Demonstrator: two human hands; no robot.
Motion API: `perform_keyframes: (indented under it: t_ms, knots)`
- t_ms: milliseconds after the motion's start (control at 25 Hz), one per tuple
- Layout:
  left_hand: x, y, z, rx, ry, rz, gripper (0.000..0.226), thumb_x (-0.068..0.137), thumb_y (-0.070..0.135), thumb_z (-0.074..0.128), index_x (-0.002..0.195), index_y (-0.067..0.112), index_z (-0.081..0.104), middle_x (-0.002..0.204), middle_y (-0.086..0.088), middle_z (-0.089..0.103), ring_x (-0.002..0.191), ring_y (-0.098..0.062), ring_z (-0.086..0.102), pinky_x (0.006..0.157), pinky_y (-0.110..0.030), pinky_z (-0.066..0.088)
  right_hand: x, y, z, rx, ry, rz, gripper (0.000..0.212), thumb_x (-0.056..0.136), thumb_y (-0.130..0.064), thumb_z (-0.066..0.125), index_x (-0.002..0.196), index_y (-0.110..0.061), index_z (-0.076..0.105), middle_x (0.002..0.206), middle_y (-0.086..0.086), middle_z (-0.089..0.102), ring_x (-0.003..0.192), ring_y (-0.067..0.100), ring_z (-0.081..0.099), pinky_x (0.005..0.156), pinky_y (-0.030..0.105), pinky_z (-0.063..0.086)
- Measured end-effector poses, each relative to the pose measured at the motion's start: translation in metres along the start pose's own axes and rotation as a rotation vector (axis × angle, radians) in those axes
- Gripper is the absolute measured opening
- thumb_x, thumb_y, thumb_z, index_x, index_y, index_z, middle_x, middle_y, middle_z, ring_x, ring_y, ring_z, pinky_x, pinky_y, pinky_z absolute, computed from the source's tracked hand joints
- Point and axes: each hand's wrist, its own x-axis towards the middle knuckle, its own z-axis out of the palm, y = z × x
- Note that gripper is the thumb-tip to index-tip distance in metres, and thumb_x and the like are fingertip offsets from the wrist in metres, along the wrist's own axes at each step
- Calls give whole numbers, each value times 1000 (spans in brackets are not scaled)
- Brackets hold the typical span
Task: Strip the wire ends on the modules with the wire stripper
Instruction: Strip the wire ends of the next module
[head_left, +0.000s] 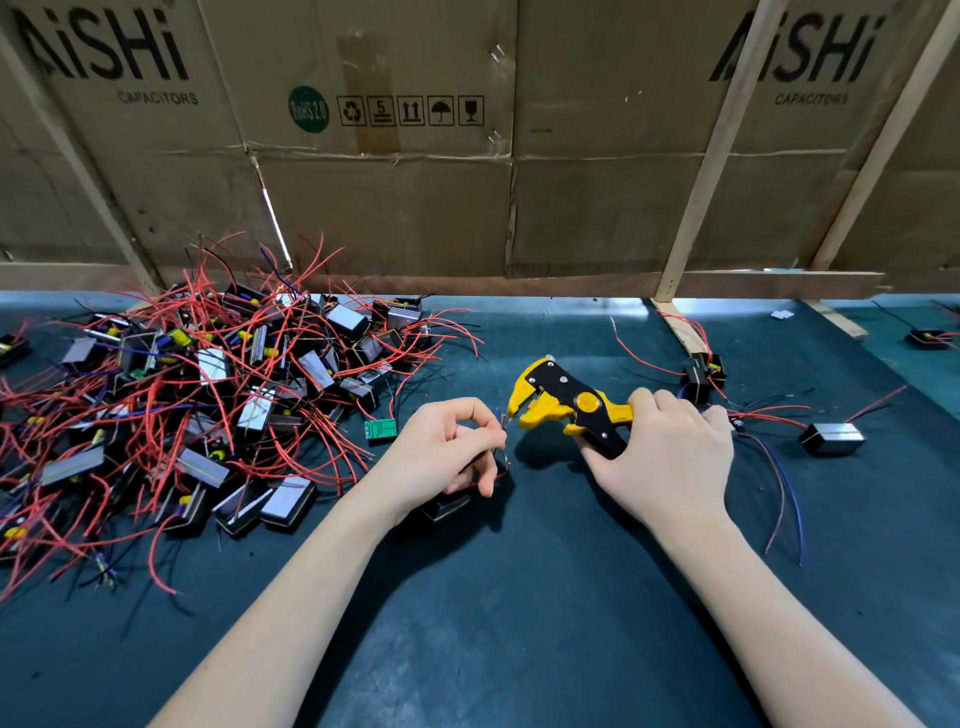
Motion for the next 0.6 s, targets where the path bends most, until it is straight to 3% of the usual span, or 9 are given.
perform_keyframes:
  t_ms: [120, 320, 600]
  knots:
    - [-2, 0, 2, 25, -25, 37, 15, 96, 8, 55, 81, 10, 56, 56, -13, 66, 35, -13, 33, 42, -17, 31, -1, -3, 1, -29, -12, -22, 53, 68, -57, 73, 72, -8, 53, 67, 8, 56, 64, 31, 55, 69, 39, 30]
    - [2, -1, 9, 6, 88, 10, 15, 96, 4, 53, 81, 3, 52, 60, -15, 69, 34, -18, 41, 41, -21, 35, -2, -8, -1, 1, 34, -41, 53, 66, -57, 73, 72, -9, 53, 66, 6, 54, 62, 30, 53, 68, 38, 28]
    - [3, -3, 9, -27, 93, -40, 16, 96, 6, 53, 80, 4, 51, 66, -18, 71, 34, -19, 44, 41, -22, 28, -2, -6, 1, 10, 69, -45, 52, 66, -56, 73, 75, -8, 55, 67, 6, 55, 63, 30, 52, 67, 39, 29]
